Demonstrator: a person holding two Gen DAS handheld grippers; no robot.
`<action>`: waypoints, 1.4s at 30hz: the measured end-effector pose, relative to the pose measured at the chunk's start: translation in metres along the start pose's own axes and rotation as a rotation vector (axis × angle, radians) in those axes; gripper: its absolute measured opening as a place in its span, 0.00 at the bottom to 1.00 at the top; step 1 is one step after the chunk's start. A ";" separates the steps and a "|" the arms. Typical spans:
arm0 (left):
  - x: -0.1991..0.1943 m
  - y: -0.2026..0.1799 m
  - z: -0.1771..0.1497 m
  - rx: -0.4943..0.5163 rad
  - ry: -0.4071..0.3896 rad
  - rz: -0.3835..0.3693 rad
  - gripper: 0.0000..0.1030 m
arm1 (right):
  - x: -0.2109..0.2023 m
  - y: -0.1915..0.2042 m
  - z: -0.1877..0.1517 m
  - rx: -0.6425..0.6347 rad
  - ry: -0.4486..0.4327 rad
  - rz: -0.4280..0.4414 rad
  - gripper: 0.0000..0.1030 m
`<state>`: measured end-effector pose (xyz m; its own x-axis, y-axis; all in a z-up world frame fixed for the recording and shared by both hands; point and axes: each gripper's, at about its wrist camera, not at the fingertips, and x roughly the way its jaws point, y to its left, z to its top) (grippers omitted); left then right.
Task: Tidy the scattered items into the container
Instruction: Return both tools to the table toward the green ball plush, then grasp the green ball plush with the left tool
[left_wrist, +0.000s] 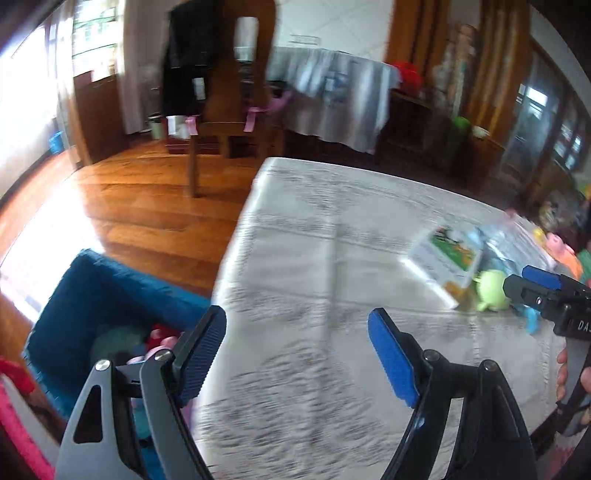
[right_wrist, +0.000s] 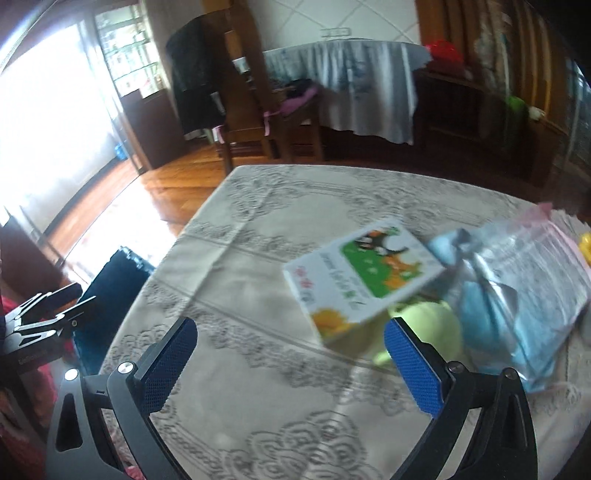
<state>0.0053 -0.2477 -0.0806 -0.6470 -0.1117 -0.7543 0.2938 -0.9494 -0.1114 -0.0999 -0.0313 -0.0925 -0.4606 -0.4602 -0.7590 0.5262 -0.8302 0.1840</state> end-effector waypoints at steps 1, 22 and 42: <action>0.006 -0.017 0.003 0.025 0.004 -0.028 0.77 | -0.006 -0.020 -0.003 0.025 -0.002 -0.021 0.87; 0.146 -0.237 0.008 0.267 0.207 -0.334 0.58 | 0.000 -0.173 -0.039 0.198 0.065 -0.165 0.61; 0.077 -0.124 -0.019 0.248 0.165 -0.268 0.67 | 0.049 -0.075 -0.034 0.061 0.139 0.072 0.74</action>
<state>-0.0673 -0.1332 -0.1371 -0.5499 0.1796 -0.8157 -0.0619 -0.9827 -0.1747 -0.1378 0.0191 -0.1646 -0.3180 -0.4744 -0.8209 0.5080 -0.8163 0.2749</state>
